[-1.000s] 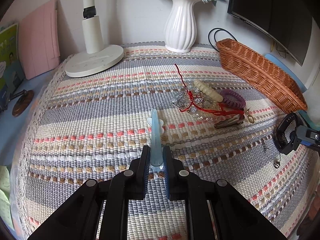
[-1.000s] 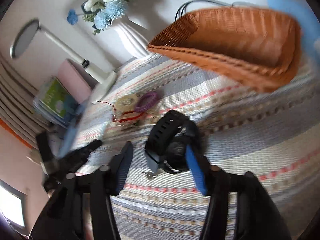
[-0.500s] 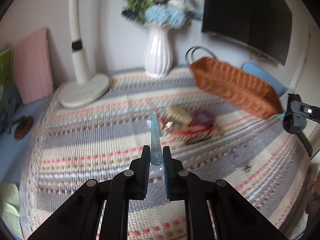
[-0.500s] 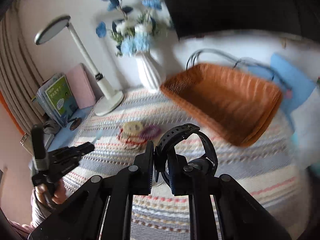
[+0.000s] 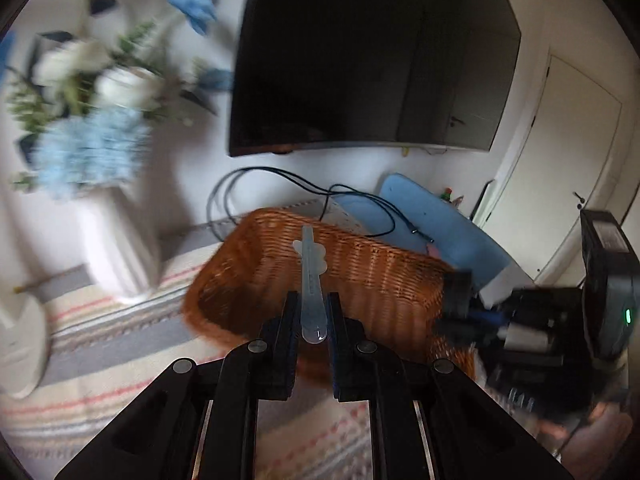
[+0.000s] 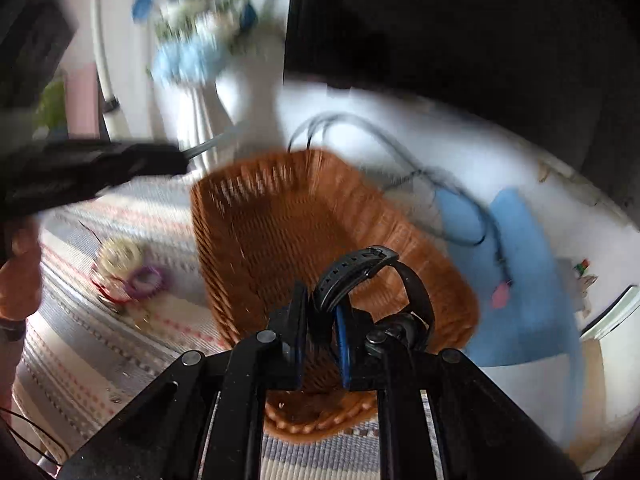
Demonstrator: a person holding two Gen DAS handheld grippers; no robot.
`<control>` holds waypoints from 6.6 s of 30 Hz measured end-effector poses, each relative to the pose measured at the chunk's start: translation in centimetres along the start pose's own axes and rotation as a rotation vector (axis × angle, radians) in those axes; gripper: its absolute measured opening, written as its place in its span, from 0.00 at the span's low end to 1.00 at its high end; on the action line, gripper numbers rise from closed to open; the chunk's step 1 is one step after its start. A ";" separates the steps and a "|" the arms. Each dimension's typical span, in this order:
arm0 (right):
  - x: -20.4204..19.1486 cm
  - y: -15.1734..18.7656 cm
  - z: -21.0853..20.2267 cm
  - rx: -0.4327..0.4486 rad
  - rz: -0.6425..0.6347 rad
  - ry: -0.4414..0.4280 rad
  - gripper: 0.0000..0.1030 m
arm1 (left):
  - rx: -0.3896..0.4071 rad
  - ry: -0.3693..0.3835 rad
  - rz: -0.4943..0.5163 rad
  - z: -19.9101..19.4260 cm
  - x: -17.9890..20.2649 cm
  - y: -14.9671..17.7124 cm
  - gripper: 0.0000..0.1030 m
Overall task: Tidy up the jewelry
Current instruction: 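Carry the clip and watch into the wicker basket and open both tools, then withdraw both tools from the basket back over the jewelry, then grasp the cream beaded bracelet with the left tool while the right tool grasps the purple coil hair tie, then carry the bracelet and hair tie into the basket and open both tools, then return both tools to the table and grasp the red cord with the left tool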
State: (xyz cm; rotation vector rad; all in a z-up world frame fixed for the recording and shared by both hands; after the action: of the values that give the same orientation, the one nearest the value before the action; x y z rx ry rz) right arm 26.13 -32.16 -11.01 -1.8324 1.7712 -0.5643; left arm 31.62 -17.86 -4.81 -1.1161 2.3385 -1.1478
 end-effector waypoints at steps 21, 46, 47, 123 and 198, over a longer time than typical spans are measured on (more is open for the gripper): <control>-2.4 1.1 -7.7 0.066 0.057 -0.076 0.37 | -0.007 -0.036 -0.021 -5.8 -1.6 2.8 0.38; -9.2 11.1 -0.1 0.043 0.262 -0.240 0.47 | -0.058 -0.320 -0.146 -12.6 -8.4 20.7 0.42; -9.1 11.1 0.0 0.036 0.267 -0.247 0.47 | -0.057 -0.314 -0.158 -12.7 -8.6 20.7 0.42; 8.8 0.0 0.1 0.227 0.470 -0.002 0.12 | -0.064 -0.029 0.073 1.0 2.8 -1.8 0.10; -14.3 14.6 -0.2 -0.172 -0.126 -0.384 0.45 | -0.239 -0.004 0.445 -3.5 -3.4 16.7 0.23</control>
State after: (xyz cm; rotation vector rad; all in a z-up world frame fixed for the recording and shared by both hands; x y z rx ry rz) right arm 13.90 -17.99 -19.18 -2.0190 1.4908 -0.0929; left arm 23.31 -7.15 -15.75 -0.6067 2.5891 -0.7199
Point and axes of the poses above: each gripper's, at about its wrist camera, not at the fingertips, and z roughly the way its jaws point, x to its right, y to its underside, the point moved 3 cm from there along z, roughly the way its jaws point, and after that the axes turned 10 degrees about z, right-handed, at the moved point
